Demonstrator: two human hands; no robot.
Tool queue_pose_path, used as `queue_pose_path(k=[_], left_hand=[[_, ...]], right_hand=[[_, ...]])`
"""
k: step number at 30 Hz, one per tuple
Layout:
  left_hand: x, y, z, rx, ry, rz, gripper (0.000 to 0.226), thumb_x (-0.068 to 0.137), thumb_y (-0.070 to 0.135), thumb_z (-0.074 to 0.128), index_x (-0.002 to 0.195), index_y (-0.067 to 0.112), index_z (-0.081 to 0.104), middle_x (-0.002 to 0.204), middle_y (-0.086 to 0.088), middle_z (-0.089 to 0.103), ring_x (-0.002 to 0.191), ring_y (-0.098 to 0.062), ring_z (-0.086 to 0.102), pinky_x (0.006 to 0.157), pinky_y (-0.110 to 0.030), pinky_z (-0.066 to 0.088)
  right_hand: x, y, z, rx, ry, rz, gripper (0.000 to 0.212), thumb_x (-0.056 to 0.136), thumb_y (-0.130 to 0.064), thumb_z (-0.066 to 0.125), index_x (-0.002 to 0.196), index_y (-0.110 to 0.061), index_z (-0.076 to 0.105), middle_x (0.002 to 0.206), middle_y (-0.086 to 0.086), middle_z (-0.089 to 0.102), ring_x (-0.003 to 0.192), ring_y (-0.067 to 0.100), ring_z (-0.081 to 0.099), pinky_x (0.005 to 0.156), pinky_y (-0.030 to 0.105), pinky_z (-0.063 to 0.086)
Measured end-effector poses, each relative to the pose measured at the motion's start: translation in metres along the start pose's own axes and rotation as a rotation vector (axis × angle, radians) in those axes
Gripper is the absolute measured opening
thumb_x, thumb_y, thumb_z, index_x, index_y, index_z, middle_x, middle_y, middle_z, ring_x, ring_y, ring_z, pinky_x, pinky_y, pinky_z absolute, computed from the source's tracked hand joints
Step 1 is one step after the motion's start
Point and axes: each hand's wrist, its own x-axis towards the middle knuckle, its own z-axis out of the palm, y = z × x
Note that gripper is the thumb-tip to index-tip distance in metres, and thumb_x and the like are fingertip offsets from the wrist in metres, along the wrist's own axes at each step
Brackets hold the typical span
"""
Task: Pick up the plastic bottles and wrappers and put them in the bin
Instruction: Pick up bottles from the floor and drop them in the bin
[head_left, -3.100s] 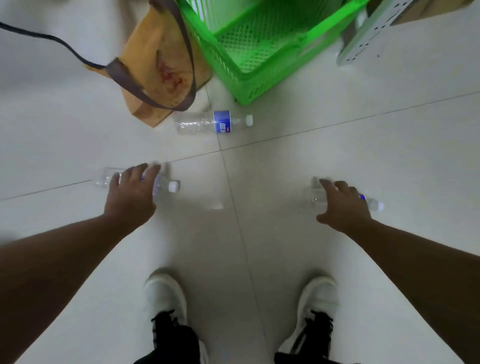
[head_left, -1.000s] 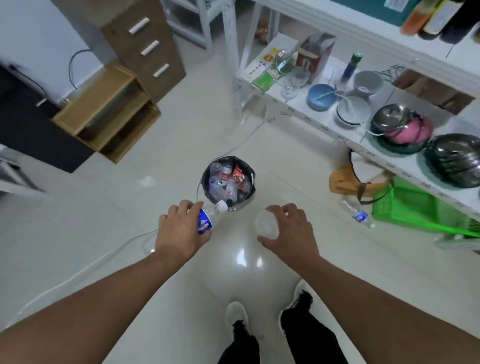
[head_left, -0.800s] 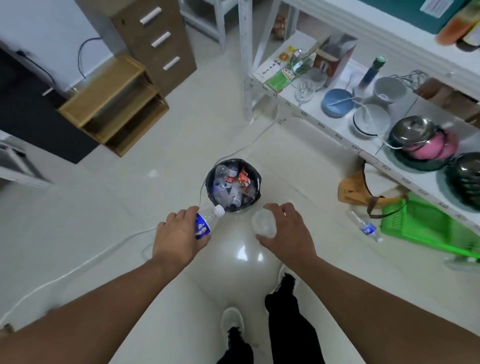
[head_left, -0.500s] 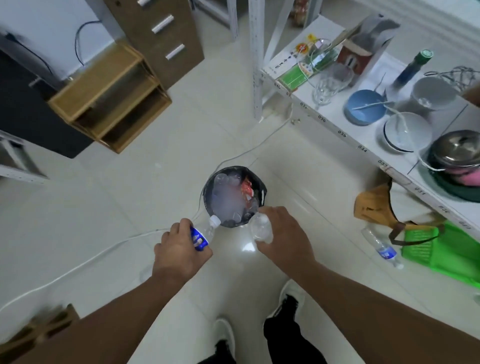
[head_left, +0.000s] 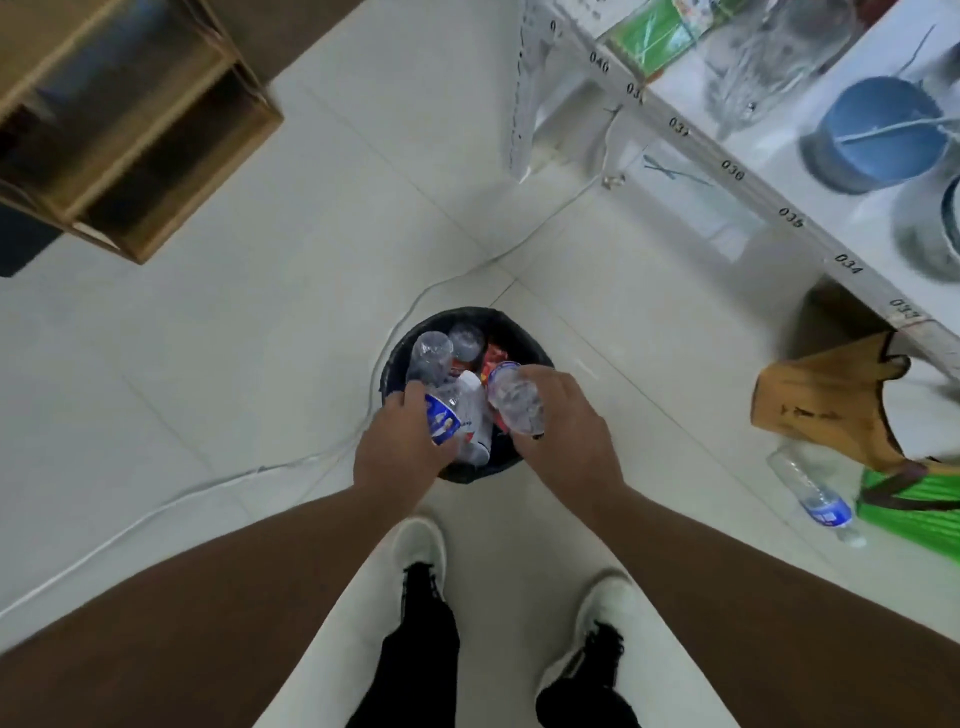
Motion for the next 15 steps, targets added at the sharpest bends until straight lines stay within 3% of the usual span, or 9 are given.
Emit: queue_pose_path(k=[3, 7, 12, 15], left_hand=[[0.033, -0.018, 0.036, 0.050, -0.018, 0.034, 0.076, 0.082, 0.073, 0.074, 0.129, 0.023, 0.044, 0.118, -0.004, 0.057, 0.103, -0.027, 0.062, 0.082, -0.046, 0.058], [0.063, -0.023, 0.069, 0.121, 0.073, 0.088, 0.061, 0.092, 0.063, 0.067, 0.131, 0.021, 0.048, 0.123, -0.005, 0.059, 0.110, -0.029, 0.060, 0.081, -0.044, 0.057], [0.083, 0.000, 0.072, 0.250, 0.110, 0.024, 0.060, 0.100, 0.059, 0.062, 0.137, 0.013, 0.051, 0.134, -0.010, 0.059, 0.123, -0.031, 0.055, 0.095, -0.044, 0.050], [0.083, 0.015, 0.056, 0.289, 0.135, -0.029, 0.050, 0.105, 0.055, 0.049, 0.132, 0.014, 0.059, 0.131, -0.010, 0.064, 0.122, -0.031, 0.055, 0.098, -0.048, 0.047]], right_hand=[[0.028, 0.022, 0.037, -0.027, -0.003, 0.034, 0.057, 0.090, -0.023, 0.075, 0.137, -0.042, 0.049, 0.129, -0.007, 0.058, 0.102, 0.025, 0.067, 0.081, 0.041, 0.057], [0.047, 0.034, 0.067, -0.146, -0.012, -0.047, 0.068, 0.084, -0.019, 0.083, 0.142, -0.033, 0.048, 0.130, -0.001, 0.058, 0.106, 0.024, 0.063, 0.076, 0.036, 0.056], [0.044, 0.043, 0.074, -0.075, -0.068, -0.082, 0.077, 0.085, -0.024, 0.083, 0.152, -0.029, 0.045, 0.155, -0.003, 0.047, 0.127, 0.028, 0.059, 0.092, 0.046, 0.059], [0.033, 0.043, 0.064, -0.100, -0.091, -0.063, 0.088, 0.087, -0.040, 0.082, 0.161, -0.035, 0.036, 0.166, -0.006, 0.035, 0.140, 0.026, 0.050, 0.103, 0.045, 0.054]])
